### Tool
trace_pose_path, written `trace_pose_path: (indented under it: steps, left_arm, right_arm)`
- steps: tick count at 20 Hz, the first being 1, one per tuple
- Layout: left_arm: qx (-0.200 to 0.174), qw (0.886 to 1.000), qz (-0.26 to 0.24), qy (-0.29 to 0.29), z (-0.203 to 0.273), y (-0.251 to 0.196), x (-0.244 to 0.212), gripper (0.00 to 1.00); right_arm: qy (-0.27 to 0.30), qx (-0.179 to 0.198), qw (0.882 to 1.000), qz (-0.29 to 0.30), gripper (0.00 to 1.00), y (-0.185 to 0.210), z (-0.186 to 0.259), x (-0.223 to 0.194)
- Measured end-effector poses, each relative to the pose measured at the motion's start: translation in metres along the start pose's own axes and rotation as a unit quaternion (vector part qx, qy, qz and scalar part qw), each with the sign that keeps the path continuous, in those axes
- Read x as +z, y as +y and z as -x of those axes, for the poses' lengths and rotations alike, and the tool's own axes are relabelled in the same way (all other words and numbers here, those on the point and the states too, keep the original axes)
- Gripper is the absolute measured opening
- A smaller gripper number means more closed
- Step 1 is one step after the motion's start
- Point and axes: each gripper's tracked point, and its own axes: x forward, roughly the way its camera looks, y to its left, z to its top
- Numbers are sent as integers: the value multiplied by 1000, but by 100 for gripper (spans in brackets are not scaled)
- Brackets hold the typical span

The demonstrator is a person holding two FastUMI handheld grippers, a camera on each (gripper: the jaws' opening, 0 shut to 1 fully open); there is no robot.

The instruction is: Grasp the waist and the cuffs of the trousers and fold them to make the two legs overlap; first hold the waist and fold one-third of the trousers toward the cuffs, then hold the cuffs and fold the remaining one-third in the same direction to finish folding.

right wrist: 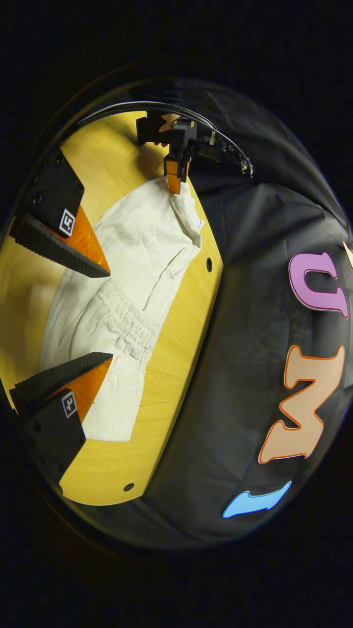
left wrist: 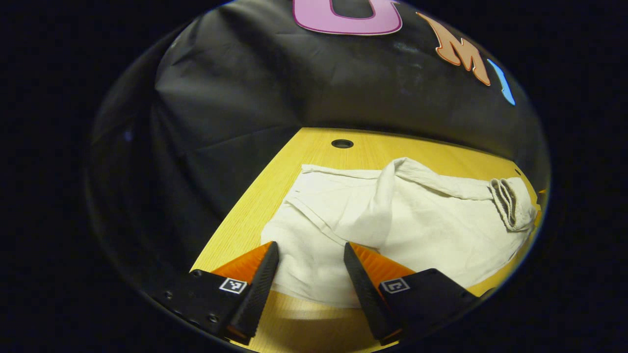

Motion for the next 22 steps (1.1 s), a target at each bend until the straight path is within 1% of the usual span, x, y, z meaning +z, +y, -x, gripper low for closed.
trace_pose_path:
  steps: [1, 3, 4, 5, 6, 7, 9, 10, 12, 13, 16, 19, 22]
  left_arm:
    - [-7, 1000, -1, 0, 2, 2, 4, 73]
    - [-15, 1000, -4, 2, 6, 10, 9, 49]
    - [-16, 1000, -4, -2, 8, 16, 14, 42]
    - [-14, 1000, -3, -4, 11, 20, 17, 13]
    - [-8, 1000, -7, -2, 10, 20, 19, 12]
    - [-3, 1000, -8, 3, 11, 18, 20, 1]
    - [8, 1000, 5, 5, 15, 18, 26, 0]
    - [9, 1000, 23, -6, 18, 14, 34, 0]
    - [5, 998, 52, -38, 32, 3, 61, 0]
    - [5, 997, 61, -52, 37, -3, 73, 0]
    - [-12, 993, 74, -95, 61, -26, 111, 0]
    - [-29, 990, 69, -122, 83, -57, 140, 0]
    - [-47, 989, 51, -134, 93, -98, 157, 0]
  right_arm:
    - [0, -4, 1000, 2, 98, -1, 1, 0]
    - [-2, -10, 1000, -4, 98, -3, 3, 3]
    - [-3, -12, 1000, -12, 98, -5, 5, 4]
    - [-7, -13, 1000, -20, 98, -5, 6, 3]
    - [-10, -14, 1000, -24, 100, -7, 9, 3]
    - [-15, -16, 999, -25, 99, -10, 12, 4]
    - [-23, -21, 999, -28, 98, -18, 20, 2]
    - [-26, -19, 999, -32, 98, -23, 27, -2]
    - [-36, -16, 999, -36, 99, -33, 36, -6]
    - [-36, -15, 999, -35, 98, -39, 42, -10]
    - [-50, -16, 998, -42, 99, -63, 65, -16]
    - [-58, -18, 997, -54, 98, -82, 78, -20]
    - [-65, -23, 996, -61, 98, -99, 90, -23]
